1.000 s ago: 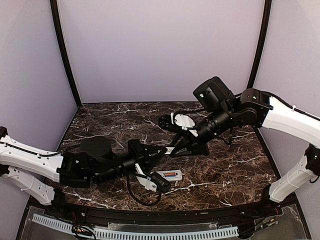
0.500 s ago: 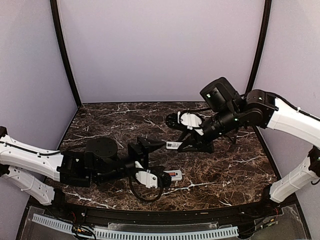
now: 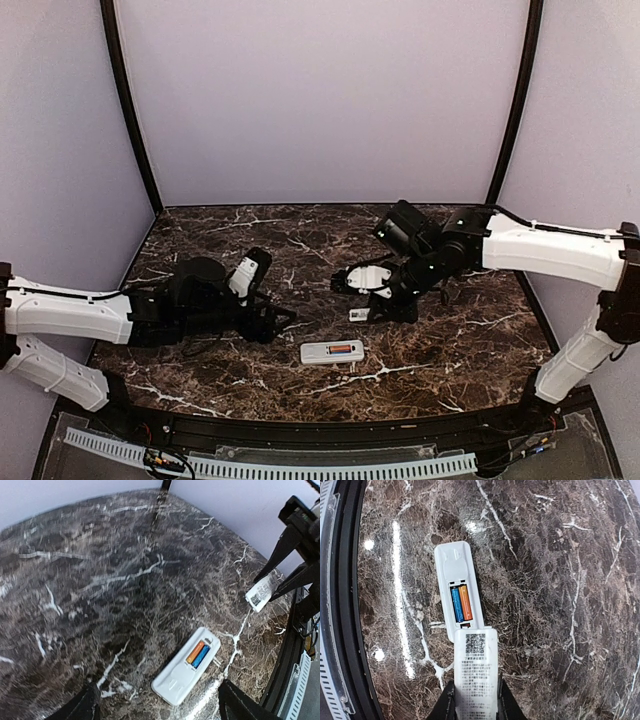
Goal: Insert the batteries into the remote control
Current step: Place the battery cover on the remote control without the battery cover.
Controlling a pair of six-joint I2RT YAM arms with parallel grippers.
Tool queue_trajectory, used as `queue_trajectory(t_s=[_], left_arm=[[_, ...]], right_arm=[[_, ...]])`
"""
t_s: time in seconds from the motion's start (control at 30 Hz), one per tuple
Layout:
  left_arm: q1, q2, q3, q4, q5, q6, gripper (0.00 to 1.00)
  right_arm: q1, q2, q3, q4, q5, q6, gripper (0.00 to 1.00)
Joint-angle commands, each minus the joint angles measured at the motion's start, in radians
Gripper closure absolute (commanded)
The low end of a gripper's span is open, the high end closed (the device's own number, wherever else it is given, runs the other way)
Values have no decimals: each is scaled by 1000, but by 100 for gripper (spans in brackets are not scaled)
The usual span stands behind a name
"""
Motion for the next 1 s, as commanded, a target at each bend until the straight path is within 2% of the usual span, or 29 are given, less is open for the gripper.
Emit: queue_trajectory(t_s=[0.0, 0.2, 0.4, 0.63, 0.97], left_arm=[[27, 79, -23, -8, -27, -251, 18], [86, 139, -94, 89, -93, -279, 14], [93, 230, -107, 184, -114, -297, 15], [97, 242, -172, 326, -168, -307, 15], [99, 288, -179, 364, -184, -294, 15]], right_arm=[[19, 83, 4, 54, 7, -55, 94], [38, 222, 23, 63, 10, -84, 96], [44, 311, 103, 43, 3, -94, 96], [62, 398, 163, 20, -12, -89, 96], [63, 444, 196, -32, -27, -83, 96]])
